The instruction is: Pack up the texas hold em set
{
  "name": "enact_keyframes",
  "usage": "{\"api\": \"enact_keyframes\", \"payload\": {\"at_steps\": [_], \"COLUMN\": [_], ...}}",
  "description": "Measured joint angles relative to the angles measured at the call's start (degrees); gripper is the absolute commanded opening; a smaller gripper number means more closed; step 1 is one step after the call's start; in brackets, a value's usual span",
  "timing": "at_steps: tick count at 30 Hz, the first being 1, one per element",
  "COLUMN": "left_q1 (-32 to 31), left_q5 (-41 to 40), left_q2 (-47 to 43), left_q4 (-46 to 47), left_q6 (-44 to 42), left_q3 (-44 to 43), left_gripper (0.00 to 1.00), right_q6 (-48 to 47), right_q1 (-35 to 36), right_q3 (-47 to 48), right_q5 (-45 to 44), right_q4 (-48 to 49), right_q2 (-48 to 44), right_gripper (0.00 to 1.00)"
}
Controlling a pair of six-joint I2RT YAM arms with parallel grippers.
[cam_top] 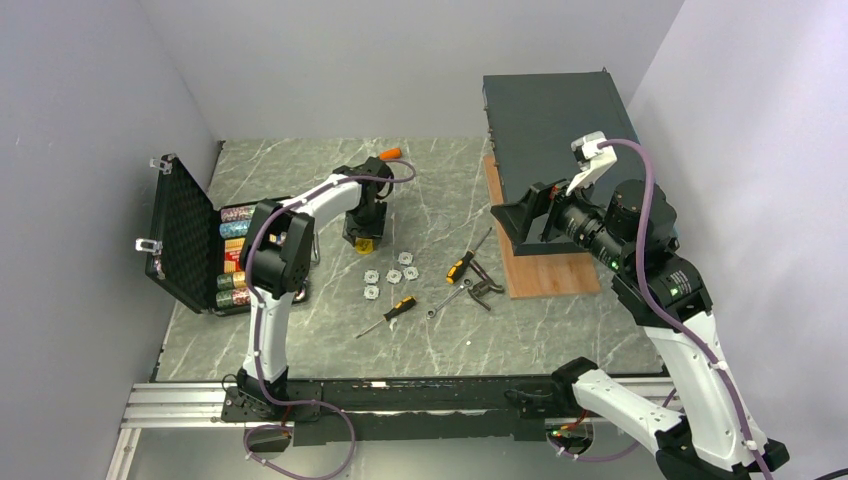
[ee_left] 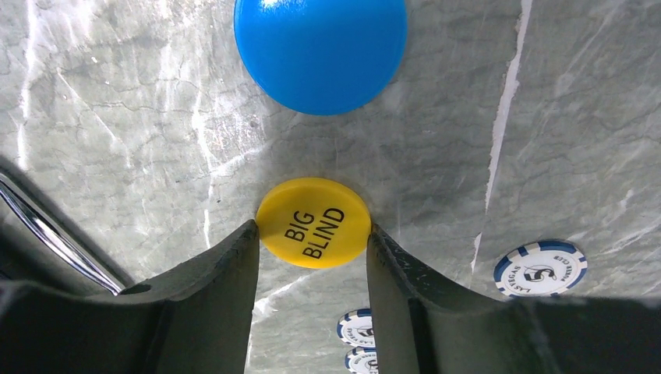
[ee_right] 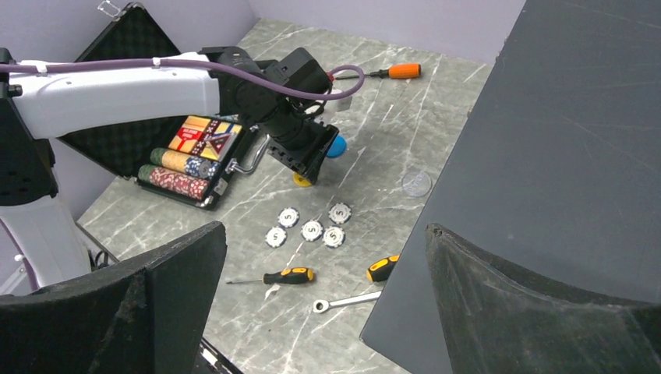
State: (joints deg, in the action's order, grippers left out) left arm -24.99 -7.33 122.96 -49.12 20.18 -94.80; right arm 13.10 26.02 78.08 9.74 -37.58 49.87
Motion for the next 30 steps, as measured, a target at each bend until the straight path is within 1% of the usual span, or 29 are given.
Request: {"api": "enact_keyframes", "payload": {"at_steps": [3,8,13,16,18,20,23,26,30], "left_q1": [0.00,0.20,2.29,6.12,9.55,13.55,20.65,25.11,26.38], "left_q5": [-0.04,-0.15,-2.12,-3.80,-5.68,-7.80,-10.97,-14.64,-18.38], "left_q2": [-0.02,-0.72,-6.21,-12.63,-16.81,-20.83,-26.32,-28.26,-27.63], "left_q4": [0.00,-0.02,0.28,0.46,0.50,1.14,1.66,1.38,0.55], "left_q6": [0.00,-0.70,-1.03,-0.98,-0.85,-0.48,0.66,1.77,2.84], "left_q3": [0.00,0.13,1.97,4.09,5.05,6.32,9.57,11.39,12.31], "left_gripper": [0.39,0.36,0.36,0.36,0.39,0.42,0.43,0.45,0.44], "right_q6": [0.22,0.48,0.63,0.68,0.85,0.90,1.03,1.05,1.05], "right_q1": [0.00,0.00,0.00,0.00,0.00,0.00,0.00,0.00,0.00], "right_q3": [0.00,0.00,0.00,0.00,0.02,0.15,0.74,1.05,1.46], "right_q5": [0.42,1.14,1.29,1.38,1.53,1.97,2.62,2.89,3.17], "right_q4": [0.02,0.04,0.07,0.11,0.13,0.15,0.28,0.48,0.83], "right_q2": [0.00,0.07,0.57,1.05,1.40,1.88,2.78,3.26,3.67], "right_gripper": [1.00,1.00,1.00,1.00,1.00,1.00,1.00,1.00,1.00]}}
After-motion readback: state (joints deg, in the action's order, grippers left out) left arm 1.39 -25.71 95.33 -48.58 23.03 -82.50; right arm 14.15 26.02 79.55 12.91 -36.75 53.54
